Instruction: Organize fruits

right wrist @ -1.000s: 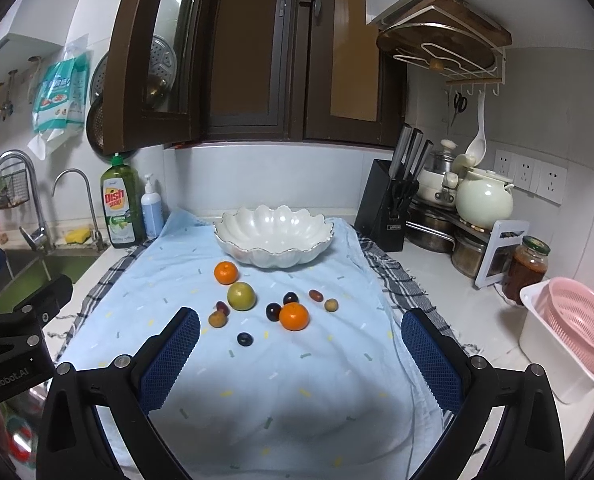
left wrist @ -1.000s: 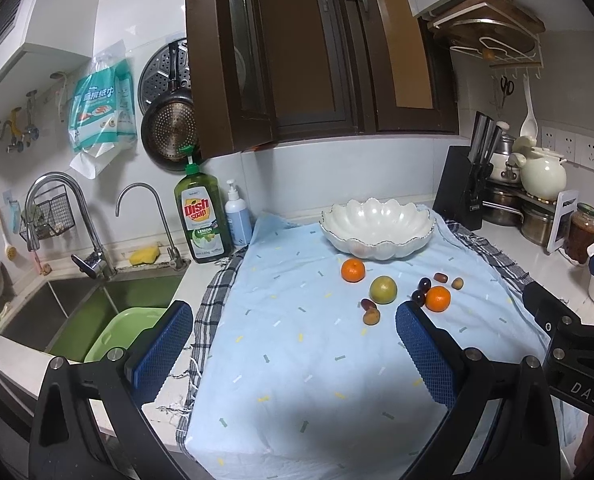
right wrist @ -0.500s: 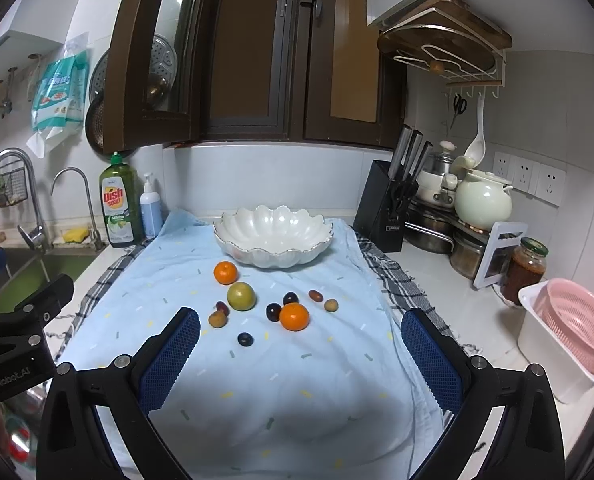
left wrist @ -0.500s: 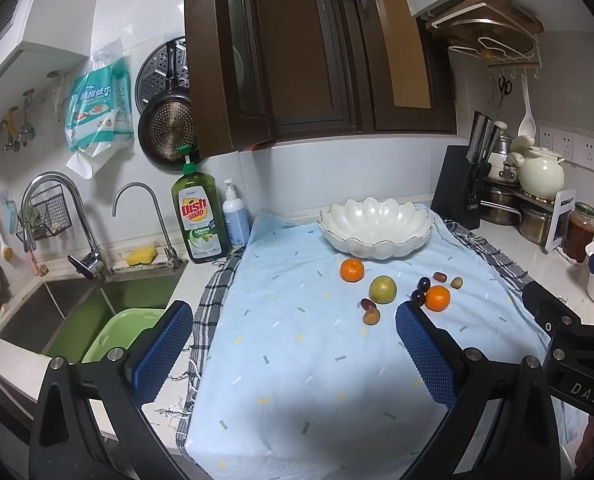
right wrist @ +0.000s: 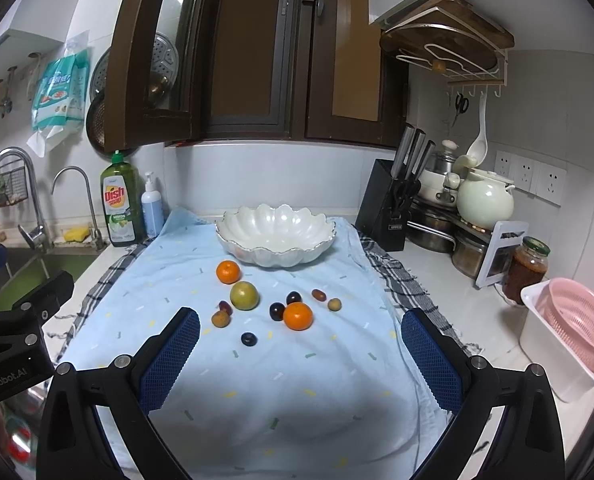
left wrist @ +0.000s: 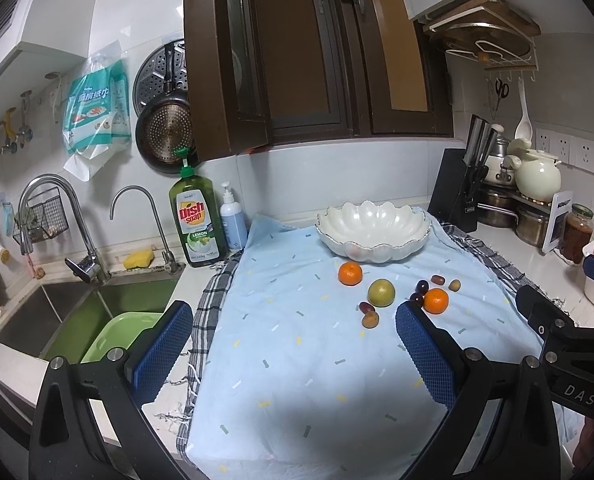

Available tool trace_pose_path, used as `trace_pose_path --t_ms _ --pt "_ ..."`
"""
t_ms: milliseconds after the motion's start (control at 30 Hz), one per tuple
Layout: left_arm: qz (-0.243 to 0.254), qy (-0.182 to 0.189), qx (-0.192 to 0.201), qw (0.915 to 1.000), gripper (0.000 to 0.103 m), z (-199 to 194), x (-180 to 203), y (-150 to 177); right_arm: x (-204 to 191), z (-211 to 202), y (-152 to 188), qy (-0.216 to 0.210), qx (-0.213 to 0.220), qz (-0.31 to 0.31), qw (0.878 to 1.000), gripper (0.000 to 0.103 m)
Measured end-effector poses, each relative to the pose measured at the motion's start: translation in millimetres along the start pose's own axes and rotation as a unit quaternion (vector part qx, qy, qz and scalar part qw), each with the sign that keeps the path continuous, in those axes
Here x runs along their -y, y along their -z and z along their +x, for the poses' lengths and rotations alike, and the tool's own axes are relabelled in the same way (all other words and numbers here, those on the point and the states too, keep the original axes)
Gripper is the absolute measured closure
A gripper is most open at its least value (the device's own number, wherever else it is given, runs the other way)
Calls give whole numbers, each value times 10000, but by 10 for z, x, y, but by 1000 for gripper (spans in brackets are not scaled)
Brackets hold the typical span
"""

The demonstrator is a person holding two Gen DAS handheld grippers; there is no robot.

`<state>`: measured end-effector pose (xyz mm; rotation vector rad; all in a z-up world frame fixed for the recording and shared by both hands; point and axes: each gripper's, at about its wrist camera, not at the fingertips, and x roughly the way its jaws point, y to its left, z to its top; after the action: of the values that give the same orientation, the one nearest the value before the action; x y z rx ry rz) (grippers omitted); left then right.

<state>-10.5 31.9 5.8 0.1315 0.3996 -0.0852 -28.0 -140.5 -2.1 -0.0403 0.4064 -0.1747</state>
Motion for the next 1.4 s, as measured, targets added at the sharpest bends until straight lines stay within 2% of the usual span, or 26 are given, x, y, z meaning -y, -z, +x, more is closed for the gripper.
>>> trace_pose_path --t_ms 300,700,967,1200,1267,1400 --pt "38 49 -42 10000 0 52 -9 -25 -86 55 -15 18 -44 -4 10000 1" --pt "280 363 -378 9982 0 491 17 51 -155 380 91 100 -370 -13 9993 1" --pt "378 671 -648 9949 17 976 221 33 -77 816 48 -29 -488 -133 9987 2" --pt "696 1161 -948 9862 29 1320 373 93 -91 1160 103 -418 -743 -336 9958 17" --pt "878 1282 -958 9832 36 1370 402 119 -114 1217 132 -454 -812 -379 9949 24" --pt "1292 1492 -932 9759 39 1499 448 142 -227 1374 192 -600 -1001 -535 9917 36"
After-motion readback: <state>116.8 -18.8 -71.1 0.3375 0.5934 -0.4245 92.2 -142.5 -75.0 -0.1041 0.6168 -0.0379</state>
